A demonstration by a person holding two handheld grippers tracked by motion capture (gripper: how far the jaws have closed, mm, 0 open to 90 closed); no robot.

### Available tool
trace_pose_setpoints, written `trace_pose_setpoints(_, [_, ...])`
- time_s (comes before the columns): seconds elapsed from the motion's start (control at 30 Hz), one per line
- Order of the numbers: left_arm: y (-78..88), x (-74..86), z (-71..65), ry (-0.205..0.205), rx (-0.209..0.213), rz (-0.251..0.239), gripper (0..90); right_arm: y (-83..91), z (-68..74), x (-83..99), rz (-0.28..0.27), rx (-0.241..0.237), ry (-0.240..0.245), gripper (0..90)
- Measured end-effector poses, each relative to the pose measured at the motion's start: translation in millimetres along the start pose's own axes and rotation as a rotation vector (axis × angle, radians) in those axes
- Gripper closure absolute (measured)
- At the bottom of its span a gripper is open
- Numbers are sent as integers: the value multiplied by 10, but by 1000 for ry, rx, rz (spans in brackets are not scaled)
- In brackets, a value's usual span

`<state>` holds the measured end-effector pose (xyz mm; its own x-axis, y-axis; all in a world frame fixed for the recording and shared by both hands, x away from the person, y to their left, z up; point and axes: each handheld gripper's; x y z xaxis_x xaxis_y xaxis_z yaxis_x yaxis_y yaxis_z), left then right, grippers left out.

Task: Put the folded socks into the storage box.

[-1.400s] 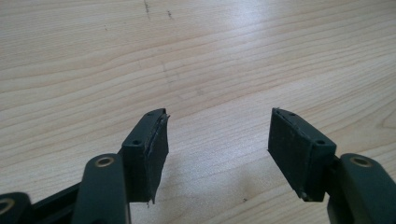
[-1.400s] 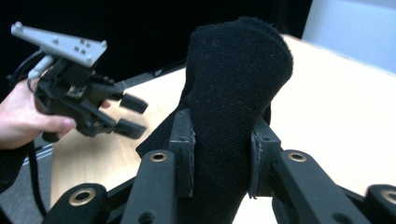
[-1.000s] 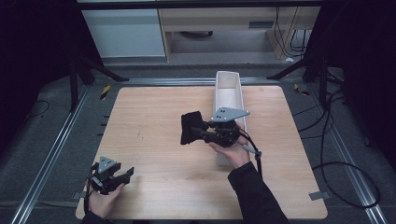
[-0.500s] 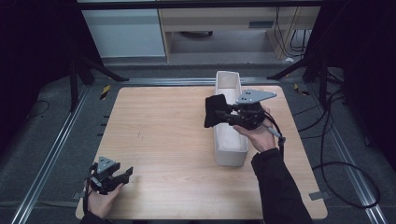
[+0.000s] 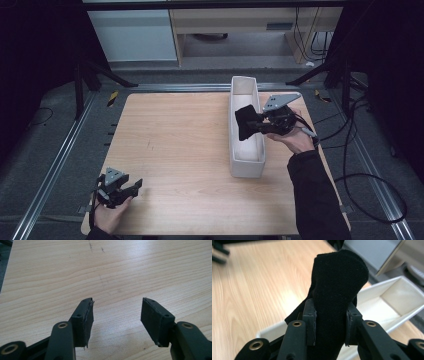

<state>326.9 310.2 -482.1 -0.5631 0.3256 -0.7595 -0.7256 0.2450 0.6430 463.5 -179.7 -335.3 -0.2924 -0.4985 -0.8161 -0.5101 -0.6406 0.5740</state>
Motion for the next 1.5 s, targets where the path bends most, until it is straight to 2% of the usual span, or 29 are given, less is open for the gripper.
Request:
trace_pose_setpoints(0.23, [2, 2, 6, -2, -1, 6, 426, -135, -21, 130, 130, -42, 109, 691])
trace_pose_setpoints(0.33, [-2, 3, 0, 0, 0, 4, 428, -188, -13, 187, 184, -80, 151, 691])
trace_pose_setpoints(0.53, [-6, 1, -4, -3, 0, 10, 431, -298, 45, 297, 296, -160, 214, 691])
trace_pose_setpoints(0.6, [-9, 2, -5, -3, 0, 9, 431, -354, 82, 342, 339, -205, 239, 690])
trace_pose_setpoints(0.7, [-11, 2, -5, -2, 0, 11, 432, -431, 124, 367, 377, -242, 268, 690])
trace_pose_setpoints(0.77, [-12, 2, -6, -3, 0, 12, 432, -474, 139, 370, 399, -254, 279, 689])
trace_pose_setpoints(0.83, [-8, 2, -6, -6, -2, 15, 432, -547, 154, 381, 451, -265, 289, 687])
trace_pose_setpoints(0.97, [-15, 5, -6, -7, 0, 16, 432, -668, 178, 403, 525, -289, 275, 672])
trace_pose_setpoints(1.07, [-17, 5, -9, -10, 3, 19, 431, -721, 176, 424, 544, -286, 253, 635])
trace_pose_setpoints(1.23, [-24, 6, -10, -10, 3, 21, 431, -695, 154, 431, 494, -260, 203, 523])
trace_pose_setpoints(1.33, [-26, 5, -15, -13, 5, 21, 430, -655, 129, 399, 449, -245, 172, 497])
trace_pose_setpoints(1.4, [-25, 4, -13, -15, 5, 22, 430, -648, 120, 382, 426, -241, 154, 510])
trace_pose_setpoints(1.5, [-33, 6, -11, -11, 9, 28, 428, -685, 112, 372, 417, -252, 103, 626])
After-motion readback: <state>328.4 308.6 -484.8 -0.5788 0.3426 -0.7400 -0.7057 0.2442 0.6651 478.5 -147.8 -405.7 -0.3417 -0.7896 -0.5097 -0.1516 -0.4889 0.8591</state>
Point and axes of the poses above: each handheld gripper's, and its own axes: y roughly backward along the jaws, x roughly out of its underside, z roughly to its left, and after that the axes turned 7 degrees about -y, right-handed
